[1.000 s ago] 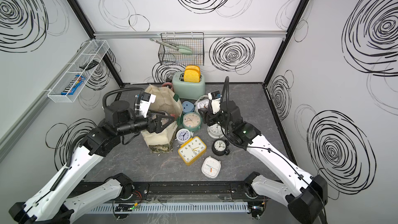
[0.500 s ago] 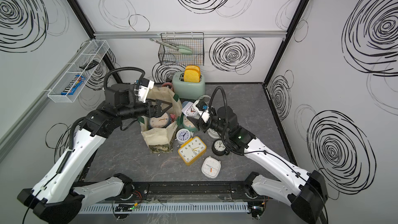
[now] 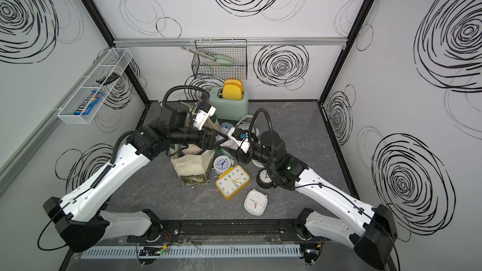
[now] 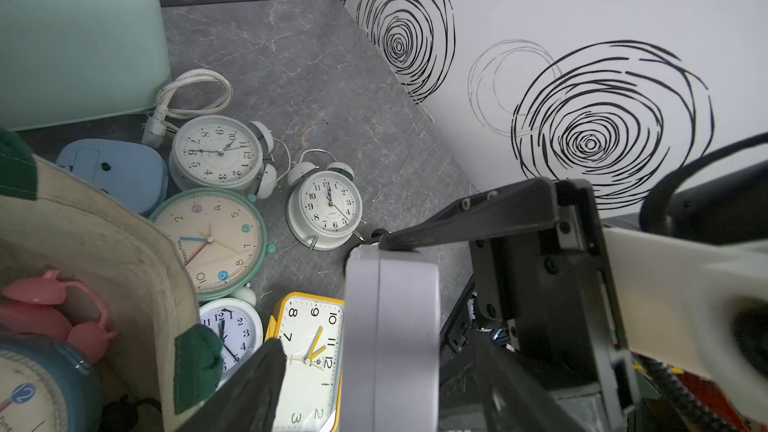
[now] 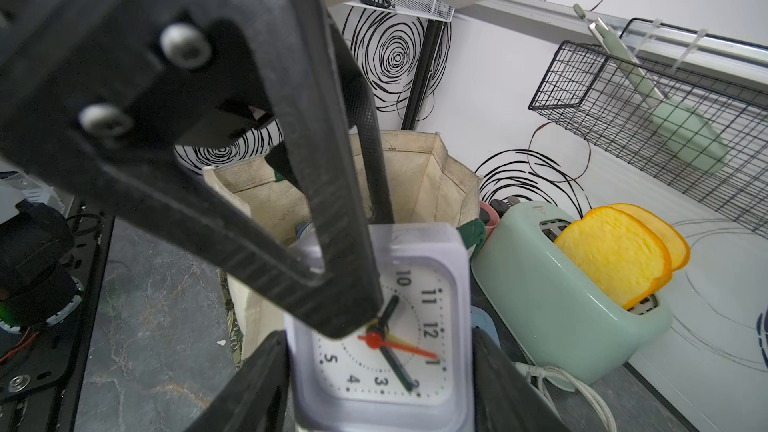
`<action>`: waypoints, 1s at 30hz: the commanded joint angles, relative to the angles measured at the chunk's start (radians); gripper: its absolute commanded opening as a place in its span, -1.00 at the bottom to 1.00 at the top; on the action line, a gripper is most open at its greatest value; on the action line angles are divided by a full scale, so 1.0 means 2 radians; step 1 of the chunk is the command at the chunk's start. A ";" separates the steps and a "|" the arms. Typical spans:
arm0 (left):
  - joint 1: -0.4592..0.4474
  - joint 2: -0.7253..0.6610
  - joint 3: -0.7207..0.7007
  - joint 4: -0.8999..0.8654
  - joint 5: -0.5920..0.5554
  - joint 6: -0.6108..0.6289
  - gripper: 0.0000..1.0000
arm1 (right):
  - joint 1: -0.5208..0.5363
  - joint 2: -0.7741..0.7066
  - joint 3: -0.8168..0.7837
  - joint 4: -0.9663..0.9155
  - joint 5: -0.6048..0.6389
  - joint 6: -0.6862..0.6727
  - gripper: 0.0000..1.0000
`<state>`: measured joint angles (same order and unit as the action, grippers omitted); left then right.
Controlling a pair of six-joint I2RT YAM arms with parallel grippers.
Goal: Put the alarm clock into the canvas bag
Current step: Pick up the alarm from the center of the board.
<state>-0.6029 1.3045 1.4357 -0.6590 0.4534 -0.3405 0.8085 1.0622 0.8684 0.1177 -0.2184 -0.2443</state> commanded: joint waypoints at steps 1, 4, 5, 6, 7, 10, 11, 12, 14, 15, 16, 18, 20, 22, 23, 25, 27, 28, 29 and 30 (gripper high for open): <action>-0.005 0.004 0.018 0.001 -0.012 0.003 0.36 | 0.003 -0.004 0.006 0.025 0.001 -0.011 -0.38; -0.005 0.006 0.018 -0.001 -0.016 0.000 0.26 | 0.003 -0.006 0.006 0.025 0.002 -0.011 -0.38; -0.005 0.007 0.019 -0.003 -0.017 -0.001 0.22 | 0.003 -0.006 0.004 0.027 0.002 -0.010 -0.38; -0.005 0.008 0.019 -0.004 -0.017 -0.002 0.18 | 0.003 -0.007 0.003 0.028 0.002 -0.010 -0.38; -0.004 0.009 0.020 -0.005 -0.017 -0.003 0.15 | 0.003 -0.007 0.003 0.029 0.002 -0.010 -0.38; -0.004 0.010 0.021 -0.008 -0.020 -0.008 0.07 | 0.003 -0.006 0.003 0.028 0.000 -0.009 -0.38; -0.004 0.011 0.021 -0.009 -0.021 -0.008 0.03 | 0.003 -0.007 0.003 0.027 0.000 -0.009 -0.38; -0.004 0.012 0.021 -0.010 -0.022 -0.010 -0.01 | 0.003 -0.007 0.002 0.027 0.000 -0.009 -0.38; -0.003 0.011 0.021 -0.008 -0.021 -0.013 -0.08 | 0.004 -0.008 0.003 0.029 0.001 -0.009 -0.38; -0.003 0.011 0.021 -0.007 -0.019 -0.016 -0.12 | 0.004 -0.008 0.002 0.029 0.001 -0.008 -0.38; -0.003 0.010 0.019 -0.005 -0.015 -0.018 -0.14 | 0.004 -0.009 0.002 0.029 0.002 -0.008 -0.38; -0.003 0.006 0.013 0.004 -0.011 -0.026 -0.23 | 0.004 -0.010 0.002 0.029 0.002 -0.006 -0.38; -0.003 0.001 0.008 0.011 -0.010 -0.033 -0.27 | 0.004 -0.012 0.000 0.031 0.005 -0.004 -0.34; -0.003 -0.004 0.005 0.019 -0.014 -0.039 -0.30 | 0.005 -0.014 0.001 0.028 0.013 -0.002 -0.08; -0.003 -0.006 0.004 0.022 -0.019 -0.041 -0.32 | 0.005 -0.015 0.001 0.025 0.019 0.000 0.13; -0.002 -0.010 0.004 0.032 -0.029 -0.056 -0.34 | 0.005 -0.017 0.004 0.019 0.028 0.010 0.57; -0.002 -0.013 0.005 0.042 -0.048 -0.068 -0.38 | 0.005 -0.020 0.002 0.020 0.042 0.021 0.89; -0.002 -0.013 0.007 0.043 -0.061 -0.072 -0.40 | 0.006 -0.022 0.002 0.022 0.047 0.024 0.99; -0.001 -0.015 0.011 0.042 -0.078 -0.076 -0.41 | 0.006 -0.024 0.000 0.022 0.051 0.027 0.95; 0.002 -0.017 0.012 0.041 -0.098 -0.081 -0.41 | 0.007 -0.027 -0.001 0.023 0.056 0.031 0.95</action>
<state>-0.6098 1.3037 1.4460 -0.6456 0.3630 -0.4519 0.8150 1.0397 0.8684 0.1215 -0.1555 -0.2062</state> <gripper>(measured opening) 0.351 0.974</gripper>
